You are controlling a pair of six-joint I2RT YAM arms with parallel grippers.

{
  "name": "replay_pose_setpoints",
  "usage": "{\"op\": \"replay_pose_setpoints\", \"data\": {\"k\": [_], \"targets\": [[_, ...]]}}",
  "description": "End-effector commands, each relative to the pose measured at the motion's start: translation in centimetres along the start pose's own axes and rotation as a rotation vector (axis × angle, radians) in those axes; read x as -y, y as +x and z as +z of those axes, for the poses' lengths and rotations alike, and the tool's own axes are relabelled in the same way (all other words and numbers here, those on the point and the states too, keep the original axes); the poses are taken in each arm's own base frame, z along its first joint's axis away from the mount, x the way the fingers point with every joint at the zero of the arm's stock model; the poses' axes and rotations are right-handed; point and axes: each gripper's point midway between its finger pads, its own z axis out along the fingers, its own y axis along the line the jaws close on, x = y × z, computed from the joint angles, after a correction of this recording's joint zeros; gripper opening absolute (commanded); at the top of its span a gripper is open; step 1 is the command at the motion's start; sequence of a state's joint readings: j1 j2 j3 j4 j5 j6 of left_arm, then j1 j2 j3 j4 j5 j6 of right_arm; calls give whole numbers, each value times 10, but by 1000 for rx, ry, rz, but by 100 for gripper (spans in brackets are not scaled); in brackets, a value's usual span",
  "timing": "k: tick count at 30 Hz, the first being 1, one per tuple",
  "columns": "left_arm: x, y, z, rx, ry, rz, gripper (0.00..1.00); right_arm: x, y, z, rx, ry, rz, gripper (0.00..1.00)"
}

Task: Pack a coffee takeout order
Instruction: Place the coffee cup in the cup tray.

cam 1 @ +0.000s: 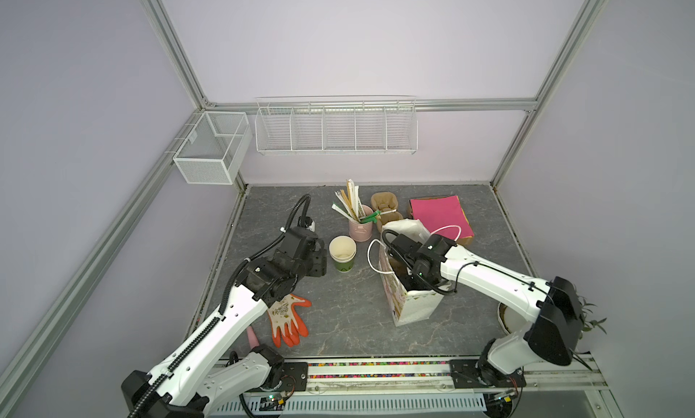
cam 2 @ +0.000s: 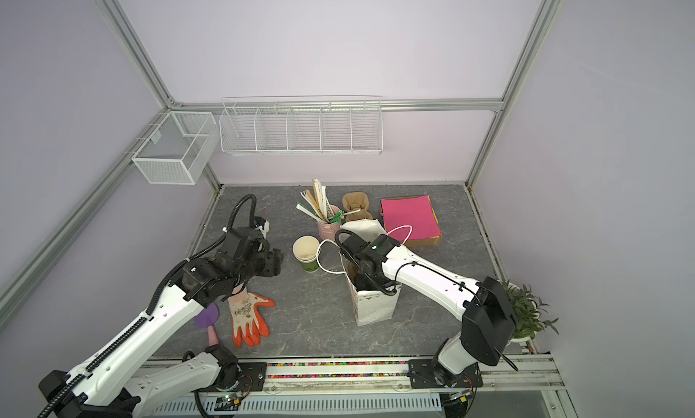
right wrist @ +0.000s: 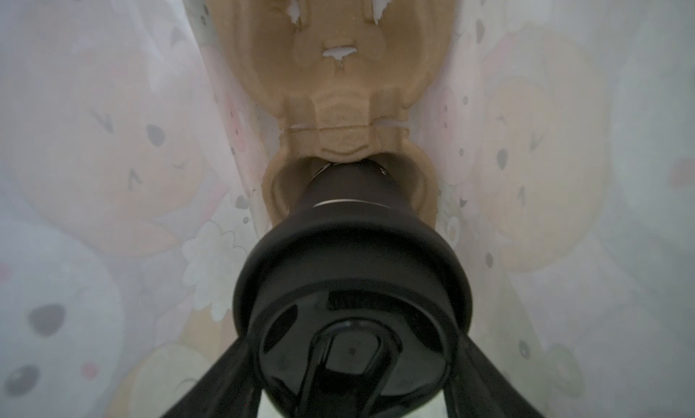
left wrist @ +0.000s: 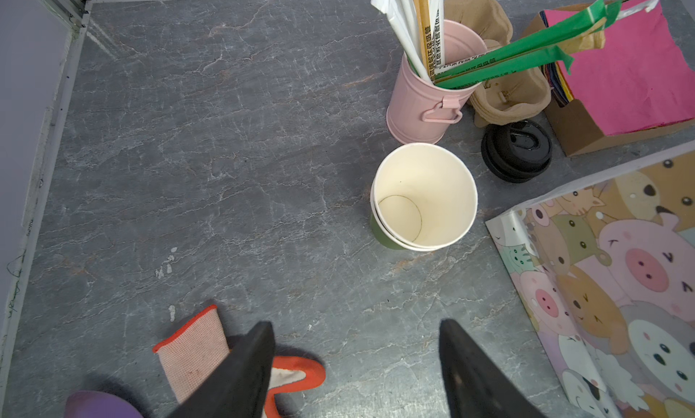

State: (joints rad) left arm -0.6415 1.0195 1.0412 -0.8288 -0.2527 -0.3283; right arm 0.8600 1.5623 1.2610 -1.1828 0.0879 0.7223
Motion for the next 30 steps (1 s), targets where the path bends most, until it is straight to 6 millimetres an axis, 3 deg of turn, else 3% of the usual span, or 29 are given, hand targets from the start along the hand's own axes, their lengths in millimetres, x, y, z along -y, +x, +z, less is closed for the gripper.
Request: {"op": "replay_pose_setpoints", "data": {"k": [1, 6, 14, 24, 30], "targets": [[-1, 7, 1, -25, 0, 11, 70, 8, 19, 67, -155, 108, -20, 69], [-1, 6, 1, -24, 0, 11, 70, 2, 9, 45, -99, 74, -20, 69], [-2, 7, 1, -27, -2, 11, 70, 1, 10, 44, -111, 71, -28, 76], [-2, 7, 2, -31, -5, 12, 70, -6, -6, 4, -23, 30, -42, 81], [-2, 8, 3, -31, -5, 12, 70, -5, -6, 3, -23, 33, -49, 88]]}}
